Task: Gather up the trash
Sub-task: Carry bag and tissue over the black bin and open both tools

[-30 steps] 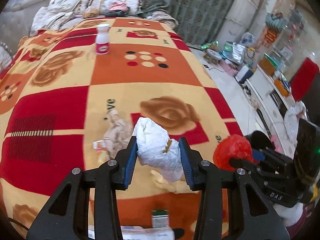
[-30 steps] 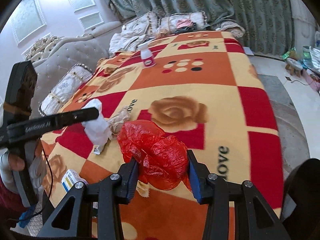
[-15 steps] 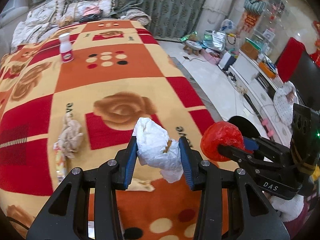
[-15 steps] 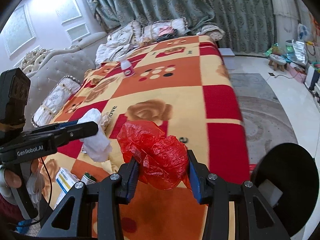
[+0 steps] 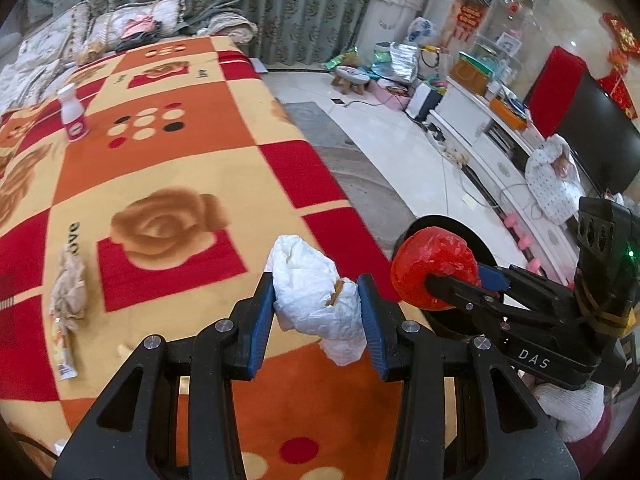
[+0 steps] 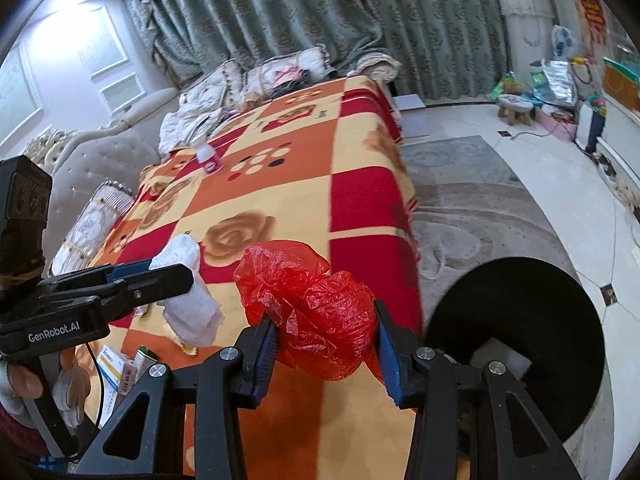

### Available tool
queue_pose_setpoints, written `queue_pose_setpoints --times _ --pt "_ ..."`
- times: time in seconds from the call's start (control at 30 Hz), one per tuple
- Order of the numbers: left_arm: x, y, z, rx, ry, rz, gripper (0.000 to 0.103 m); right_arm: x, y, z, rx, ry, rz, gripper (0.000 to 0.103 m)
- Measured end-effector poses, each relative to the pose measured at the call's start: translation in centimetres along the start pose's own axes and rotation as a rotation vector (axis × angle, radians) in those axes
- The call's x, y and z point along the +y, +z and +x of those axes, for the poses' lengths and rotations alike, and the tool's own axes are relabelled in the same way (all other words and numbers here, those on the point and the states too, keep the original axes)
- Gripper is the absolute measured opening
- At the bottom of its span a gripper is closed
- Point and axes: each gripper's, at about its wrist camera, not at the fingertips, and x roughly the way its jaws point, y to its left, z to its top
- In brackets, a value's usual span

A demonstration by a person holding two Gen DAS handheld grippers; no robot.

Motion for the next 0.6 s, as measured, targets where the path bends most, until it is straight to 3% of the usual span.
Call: queue_pose_setpoints --times 0.6 --pt "-5.3 0.7 3.8 0.047 -0.08 0.031 0.039 -6.1 -1.1 -2.5 -0.011 -0.065 0.099 0.043"
